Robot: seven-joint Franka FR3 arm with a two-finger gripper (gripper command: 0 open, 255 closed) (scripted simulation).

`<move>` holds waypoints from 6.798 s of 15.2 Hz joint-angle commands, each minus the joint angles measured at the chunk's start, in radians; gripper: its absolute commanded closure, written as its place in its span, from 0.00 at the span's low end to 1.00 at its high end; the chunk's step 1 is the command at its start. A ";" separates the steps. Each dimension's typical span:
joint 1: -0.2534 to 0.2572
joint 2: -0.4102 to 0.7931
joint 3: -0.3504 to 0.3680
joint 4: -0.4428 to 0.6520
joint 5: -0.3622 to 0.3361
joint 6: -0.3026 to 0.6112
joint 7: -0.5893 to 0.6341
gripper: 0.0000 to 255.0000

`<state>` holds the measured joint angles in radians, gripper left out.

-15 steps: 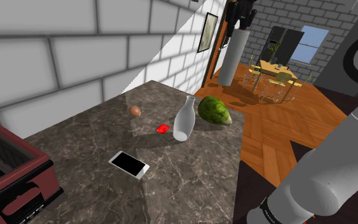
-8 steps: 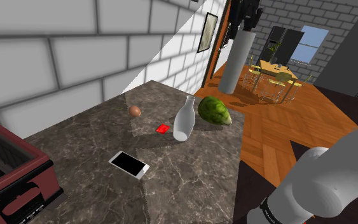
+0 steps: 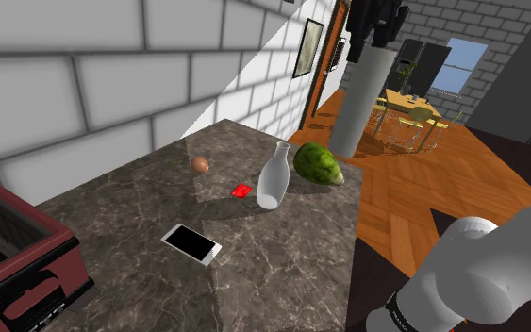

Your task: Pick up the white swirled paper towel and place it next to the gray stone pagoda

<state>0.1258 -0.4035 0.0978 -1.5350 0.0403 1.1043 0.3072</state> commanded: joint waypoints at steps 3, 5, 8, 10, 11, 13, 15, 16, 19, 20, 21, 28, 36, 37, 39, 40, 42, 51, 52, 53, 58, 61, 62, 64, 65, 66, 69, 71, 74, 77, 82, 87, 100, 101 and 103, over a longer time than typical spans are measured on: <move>0.022 -0.058 0.070 -0.043 0.043 -0.010 0.104 1.00; 0.033 -0.080 0.105 -0.055 0.066 -0.017 0.154 1.00; 0.046 -0.106 0.158 -0.064 0.103 -0.026 0.229 1.00; 0.054 -0.118 0.195 -0.065 0.128 -0.031 0.281 1.00; 0.058 -0.123 0.214 -0.064 0.141 -0.034 0.308 1.00; 0.065 -0.129 0.254 -0.057 0.167 -0.038 0.361 1.00; 0.071 -0.131 0.295 -0.047 0.192 -0.041 0.416 1.00; 0.073 -0.131 0.316 -0.040 0.205 -0.043 0.444 1.00; 0.078 -0.122 0.384 -0.011 0.240 -0.045 0.530 1.00; 0.079 -0.117 0.408 0.000 0.251 -0.045 0.559 1.00; 0.079 -0.111 0.433 0.013 0.261 -0.045 0.589 1.00; 0.064 -0.025 0.644 0.140 0.304 -0.034 0.816 1.00; 0.087 -0.093 0.650 -0.007 0.338 0.060 0.812 1.00; 0.091 -0.105 0.645 -0.031 0.342 0.073 0.806 1.00; 0.099 -0.126 0.638 -0.076 0.349 0.098 0.795 1.00; 0.102 -0.137 0.636 -0.098 0.353 0.110 0.789 1.00; 0.109 -0.156 0.631 -0.141 0.360 0.134 0.779 1.00; 0.137 -0.229 0.626 -0.317 0.390 0.239 0.743 1.00; 0.140 -0.236 0.627 -0.335 0.393 0.251 0.740 1.00; 0.143 -0.243 0.628 -0.352 0.396 0.263 0.737 1.00; 0.155 -0.272 0.636 -0.437 0.413 0.320 0.722 1.00; 0.162 -0.287 0.643 -0.486 0.424 0.354 0.714 1.00; 0.164 -0.292 0.646 -0.501 0.427 0.366 0.712 1.00; 0.168 -0.300 0.652 -0.532 0.434 0.389 0.707 1.00; 0.170 -0.304 0.655 -0.547 0.438 0.400 0.705 1.00; 0.172 -0.308 0.658 -0.562 0.442 0.412 0.703 1.00; 0.177 -0.318 0.670 -0.605 0.453 0.447 0.696 1.00; 0.181 -0.323 0.678 -0.633 0.461 0.470 0.692 1.00; 0.185 -0.330 0.691 -0.674 0.472 0.506 0.687 1.00; 0.189 -0.334 0.706 -0.712 0.485 0.542 0.682 1.00; 0.194 -0.337 0.735 -0.773 0.506 0.603 0.673 1.00; 0.196 -0.333 0.767 -0.830 0.529 0.666 0.666 1.00; 0.190 -0.306 0.847 -0.928 0.576 0.799 0.653 1.00; 0.190 -0.306 0.847 -0.928 0.576 0.799 0.653 1.00; 0.190 -0.306 0.847 -0.928 0.576 0.799 0.653 1.00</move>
<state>0.3159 -0.7100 0.9441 -2.4624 0.6158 1.9033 0.9603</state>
